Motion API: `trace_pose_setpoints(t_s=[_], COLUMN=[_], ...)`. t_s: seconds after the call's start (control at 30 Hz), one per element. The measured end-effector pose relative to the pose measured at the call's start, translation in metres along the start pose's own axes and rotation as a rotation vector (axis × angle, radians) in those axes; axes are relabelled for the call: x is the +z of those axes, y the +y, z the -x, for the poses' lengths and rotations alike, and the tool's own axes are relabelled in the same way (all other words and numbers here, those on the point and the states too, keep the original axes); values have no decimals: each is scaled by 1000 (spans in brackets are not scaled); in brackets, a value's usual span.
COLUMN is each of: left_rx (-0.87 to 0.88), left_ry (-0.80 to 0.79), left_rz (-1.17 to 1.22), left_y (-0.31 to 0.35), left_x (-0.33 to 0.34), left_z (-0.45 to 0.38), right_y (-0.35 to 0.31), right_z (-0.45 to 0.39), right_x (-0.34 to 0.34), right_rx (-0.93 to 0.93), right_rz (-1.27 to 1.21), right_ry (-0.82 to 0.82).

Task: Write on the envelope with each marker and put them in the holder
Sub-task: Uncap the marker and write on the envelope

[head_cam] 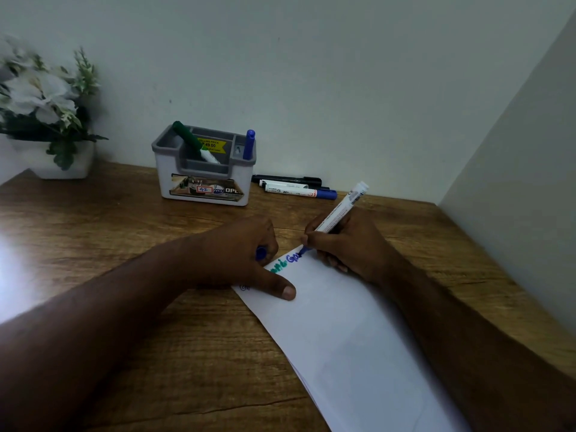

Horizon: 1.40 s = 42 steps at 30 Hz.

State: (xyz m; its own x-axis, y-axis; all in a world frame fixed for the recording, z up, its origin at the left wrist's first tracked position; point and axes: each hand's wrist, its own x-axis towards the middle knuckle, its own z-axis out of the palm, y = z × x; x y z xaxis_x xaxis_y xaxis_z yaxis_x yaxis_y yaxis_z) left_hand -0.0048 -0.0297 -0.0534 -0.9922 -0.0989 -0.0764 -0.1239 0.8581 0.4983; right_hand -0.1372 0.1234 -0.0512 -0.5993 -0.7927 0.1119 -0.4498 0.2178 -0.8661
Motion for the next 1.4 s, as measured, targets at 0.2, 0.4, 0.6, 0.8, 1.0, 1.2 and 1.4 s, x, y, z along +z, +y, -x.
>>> trace_pose_setpoints(t_s=[0.2,0.4,0.6,0.8,1.0,1.2,1.4], left_rx=[-13,-13,-23,-24,-19,-30,-36], left_ry=[-13,-20,-15,-29,-15,-32,-33], left_rz=[-12,-22,-15,-19,-18,10,2], left_y=[1,0,0,2,1,1,2], left_x=[-1,0,0,-1,-1,-2,-2], left_z=[-2,-2,-2,-1,-2,-2,-2], right_y=[-1,-2,-2,-2,-4,1,0], right_z=[1,1,0,1,7,1,2], right_x=[1,2,2,3,9,4,7], right_rx=[27,58,39,33,-40,7,-8], right_rz=[-32,1,11,39,84,88,60], right_ry=[54,82,75,106,-2,217,149])
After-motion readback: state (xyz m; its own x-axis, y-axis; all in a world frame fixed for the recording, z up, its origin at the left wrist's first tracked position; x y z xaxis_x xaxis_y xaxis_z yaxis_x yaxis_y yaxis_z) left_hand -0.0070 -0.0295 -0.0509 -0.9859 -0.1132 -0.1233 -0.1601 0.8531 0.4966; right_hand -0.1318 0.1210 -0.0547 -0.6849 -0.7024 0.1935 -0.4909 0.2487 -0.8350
